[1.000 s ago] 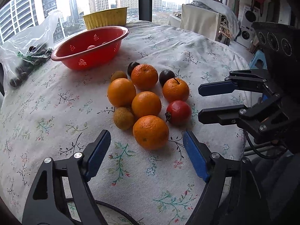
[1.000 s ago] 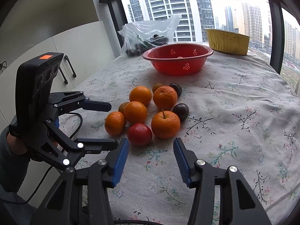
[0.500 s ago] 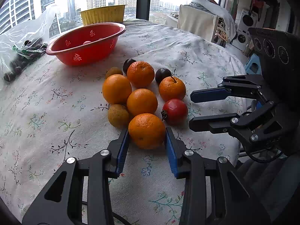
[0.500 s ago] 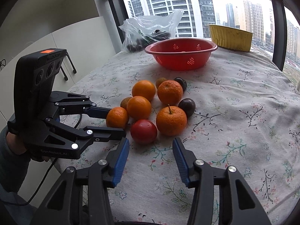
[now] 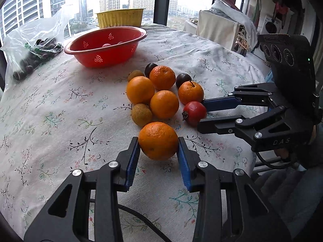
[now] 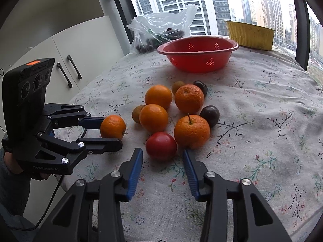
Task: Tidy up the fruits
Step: 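Grasp a mandarin with the left gripper while the right gripper grasps a red tomato, then carry the mandarin and tomato over the red colander with both grippers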
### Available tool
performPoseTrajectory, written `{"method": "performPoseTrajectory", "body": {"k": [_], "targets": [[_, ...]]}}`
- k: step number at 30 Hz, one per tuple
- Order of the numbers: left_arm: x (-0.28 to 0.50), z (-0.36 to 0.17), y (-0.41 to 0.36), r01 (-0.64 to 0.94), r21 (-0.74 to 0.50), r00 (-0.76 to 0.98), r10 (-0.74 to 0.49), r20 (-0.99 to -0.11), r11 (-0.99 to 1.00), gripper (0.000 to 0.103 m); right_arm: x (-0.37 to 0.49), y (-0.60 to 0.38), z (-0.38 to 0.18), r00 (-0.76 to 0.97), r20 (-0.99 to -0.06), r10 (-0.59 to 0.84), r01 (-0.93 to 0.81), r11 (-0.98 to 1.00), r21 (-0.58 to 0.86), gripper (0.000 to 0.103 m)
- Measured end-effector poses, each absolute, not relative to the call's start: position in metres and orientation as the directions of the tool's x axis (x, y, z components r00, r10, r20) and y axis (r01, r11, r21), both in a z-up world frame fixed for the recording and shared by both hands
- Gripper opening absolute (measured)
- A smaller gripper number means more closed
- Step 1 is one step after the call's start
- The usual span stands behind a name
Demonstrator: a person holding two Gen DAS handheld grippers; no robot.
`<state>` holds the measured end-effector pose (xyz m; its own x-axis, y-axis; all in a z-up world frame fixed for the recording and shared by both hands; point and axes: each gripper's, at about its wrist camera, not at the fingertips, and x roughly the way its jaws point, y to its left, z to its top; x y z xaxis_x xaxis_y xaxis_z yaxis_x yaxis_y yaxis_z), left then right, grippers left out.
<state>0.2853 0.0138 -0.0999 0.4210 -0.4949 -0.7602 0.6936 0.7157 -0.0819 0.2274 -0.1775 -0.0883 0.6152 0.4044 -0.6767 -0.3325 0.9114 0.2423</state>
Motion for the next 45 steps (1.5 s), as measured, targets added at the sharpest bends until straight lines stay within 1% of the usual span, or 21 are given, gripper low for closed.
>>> {"method": "performPoseTrajectory", "body": {"k": [6,9,24,36,45], "targets": [[0.282,-0.1,0.017,0.693,-0.088,0.422,-0.502,-0.755,0.715,0.035,0.234,-0.169,-0.087,0.61,-0.692,0.386,-0.317,0.919,0.234,0.043],[0.282,-0.1,0.018,0.695,-0.093,0.421,-0.508,-0.752,0.713,0.035,0.237,-0.165,-0.087,0.615,-0.698,0.368,-0.304,0.927,0.22,0.036],[0.284,-0.098,0.024,0.686,-0.102,0.429,-0.514,-0.743,0.721,0.035,0.227,-0.169,-0.085,0.611,-0.69,0.387,-0.32,0.919,0.231,0.035],[0.295,-0.082,0.032,0.674,-0.096,0.457,-0.516,-0.725,0.732,0.035,0.222,-0.188,-0.069,0.619,-0.653,0.437,-0.34,0.898,0.279,0.035],[0.327,-0.054,0.04,0.651,-0.07,0.515,-0.507,-0.691,0.756,0.035,0.242,-0.234,-0.044,0.685,-0.62,0.382,-0.274,0.924,0.267,0.035]]}}
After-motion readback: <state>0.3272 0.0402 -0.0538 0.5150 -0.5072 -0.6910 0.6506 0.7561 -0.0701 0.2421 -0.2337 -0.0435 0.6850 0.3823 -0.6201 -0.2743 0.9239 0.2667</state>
